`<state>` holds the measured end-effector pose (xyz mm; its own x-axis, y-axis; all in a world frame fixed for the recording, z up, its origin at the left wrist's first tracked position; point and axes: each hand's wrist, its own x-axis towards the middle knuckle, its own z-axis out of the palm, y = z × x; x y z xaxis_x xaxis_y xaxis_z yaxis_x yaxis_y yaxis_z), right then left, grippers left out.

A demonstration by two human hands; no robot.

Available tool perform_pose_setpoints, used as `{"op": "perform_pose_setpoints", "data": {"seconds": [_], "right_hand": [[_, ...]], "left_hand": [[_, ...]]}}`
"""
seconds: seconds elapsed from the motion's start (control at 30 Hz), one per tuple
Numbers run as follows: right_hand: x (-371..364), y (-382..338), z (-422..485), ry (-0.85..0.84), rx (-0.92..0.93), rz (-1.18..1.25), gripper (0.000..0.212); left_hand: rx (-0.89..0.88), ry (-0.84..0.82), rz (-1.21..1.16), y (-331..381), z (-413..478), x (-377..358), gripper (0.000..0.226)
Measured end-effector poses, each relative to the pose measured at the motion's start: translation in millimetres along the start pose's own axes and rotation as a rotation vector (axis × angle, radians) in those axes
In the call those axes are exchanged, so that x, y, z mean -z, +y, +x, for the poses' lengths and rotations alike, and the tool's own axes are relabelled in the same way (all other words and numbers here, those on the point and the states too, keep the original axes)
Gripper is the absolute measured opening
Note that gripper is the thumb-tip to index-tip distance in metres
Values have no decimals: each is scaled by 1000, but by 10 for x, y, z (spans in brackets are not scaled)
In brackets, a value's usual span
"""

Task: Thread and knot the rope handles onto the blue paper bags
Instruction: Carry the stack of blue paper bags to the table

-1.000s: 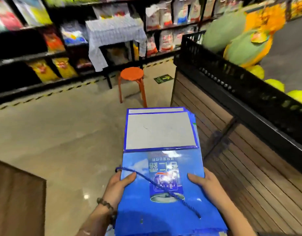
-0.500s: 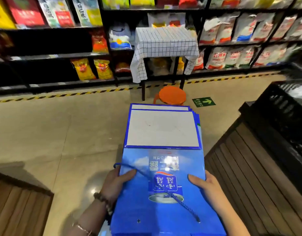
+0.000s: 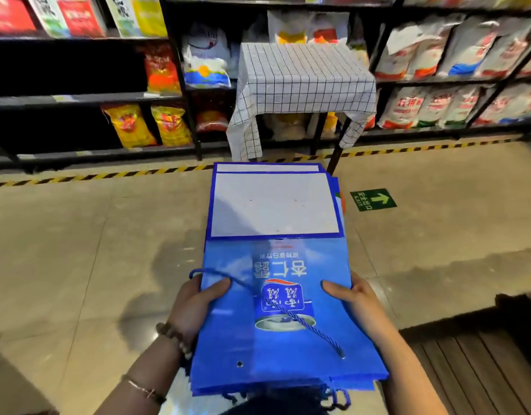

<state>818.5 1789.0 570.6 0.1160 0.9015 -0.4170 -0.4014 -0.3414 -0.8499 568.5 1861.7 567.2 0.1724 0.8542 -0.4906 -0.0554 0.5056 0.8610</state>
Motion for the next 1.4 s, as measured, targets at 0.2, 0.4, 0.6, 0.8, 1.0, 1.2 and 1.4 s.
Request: {"op": "perform_pose_setpoints", "data": {"seconds": [0.2,0.4,0.6,0.8,1.0,1.2,1.4], "right_hand": [[-17,-741,1452,47,40,-80,70],[-172,-1371,2693,72,48,-176,82],[-356,-1902,3948,175,29,-198,43],[-540,-2437,5060,307,27,-247,11],[-562,-2988,5816,401,55,-333,8],[-339,-3487,6419,451,74,-391,6],[112,-4085,7325,419,33,-435,13]], "left_hand": [[-25,49,9,812,1281,-264,8],[-76,70,121,1597,2432,-376,6],[-93,48,169,2227,3768,-448,5],[-69,-2,183,2920,5026,-511,12],[-64,-92,170,3505,5913,-783,5],[-59,-126,164,3875,6620,-1210,9],[-86,-77,129,4165,7397,-1758,3]]}}
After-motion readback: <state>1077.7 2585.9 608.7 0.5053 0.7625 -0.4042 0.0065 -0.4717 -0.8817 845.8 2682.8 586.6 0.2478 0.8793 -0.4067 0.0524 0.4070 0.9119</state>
